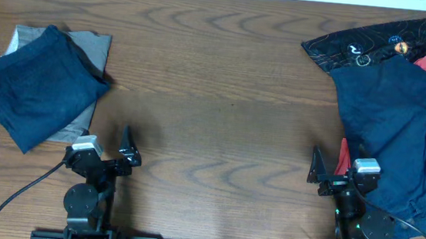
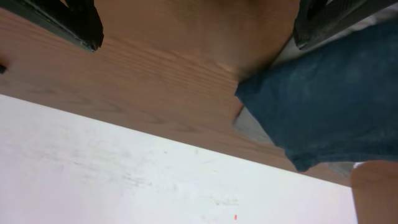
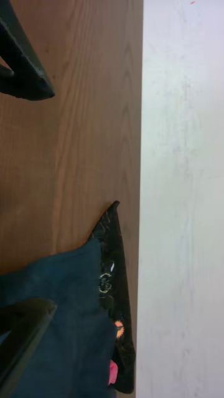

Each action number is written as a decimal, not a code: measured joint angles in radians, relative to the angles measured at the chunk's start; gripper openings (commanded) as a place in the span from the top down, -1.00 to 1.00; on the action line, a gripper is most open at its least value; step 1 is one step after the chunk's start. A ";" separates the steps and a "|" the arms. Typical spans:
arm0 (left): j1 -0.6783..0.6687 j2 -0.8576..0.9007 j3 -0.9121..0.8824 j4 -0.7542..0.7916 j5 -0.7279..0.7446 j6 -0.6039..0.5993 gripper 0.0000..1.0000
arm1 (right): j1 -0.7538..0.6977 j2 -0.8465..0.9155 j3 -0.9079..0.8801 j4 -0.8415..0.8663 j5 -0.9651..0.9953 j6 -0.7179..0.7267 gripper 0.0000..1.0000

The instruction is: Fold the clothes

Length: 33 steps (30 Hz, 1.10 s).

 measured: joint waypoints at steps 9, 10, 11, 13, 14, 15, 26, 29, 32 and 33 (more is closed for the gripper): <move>0.000 0.147 0.092 -0.122 0.048 -0.015 -0.96 | 0.000 0.154 0.142 -0.097 0.002 0.004 -0.99; 0.000 0.175 0.117 -0.137 0.049 -0.016 -0.96 | 0.000 0.195 0.170 -0.109 0.006 0.004 -0.99; 0.000 0.216 0.159 -0.161 0.049 -0.016 -0.96 | 0.000 0.241 0.201 -0.124 0.011 0.004 -0.99; 0.000 0.298 0.242 -0.198 0.052 -0.016 -0.96 | 0.000 0.359 0.280 -0.161 0.024 0.004 -0.98; 0.000 0.341 0.286 -0.217 0.052 -0.016 -0.96 | 0.000 0.410 0.313 -0.175 0.029 0.004 -0.98; 0.000 0.378 0.325 -0.247 0.052 -0.016 -0.96 | 0.000 0.467 0.352 -0.203 0.035 0.004 -0.98; 0.000 0.846 0.690 -0.573 0.056 -0.016 -0.96 | 0.000 1.208 0.909 -0.642 0.137 -0.027 -0.97; 0.000 0.914 0.709 -0.585 0.060 -0.016 -0.96 | 0.000 1.347 0.986 -0.633 0.166 -0.027 -0.99; 0.000 0.964 0.710 -0.587 0.063 -0.016 -0.96 | 0.000 1.444 1.004 -0.578 0.206 -0.031 -0.77; 0.000 0.976 0.710 -0.588 0.064 -0.016 -0.96 | -0.003 1.479 1.004 -0.558 0.232 -0.034 -0.75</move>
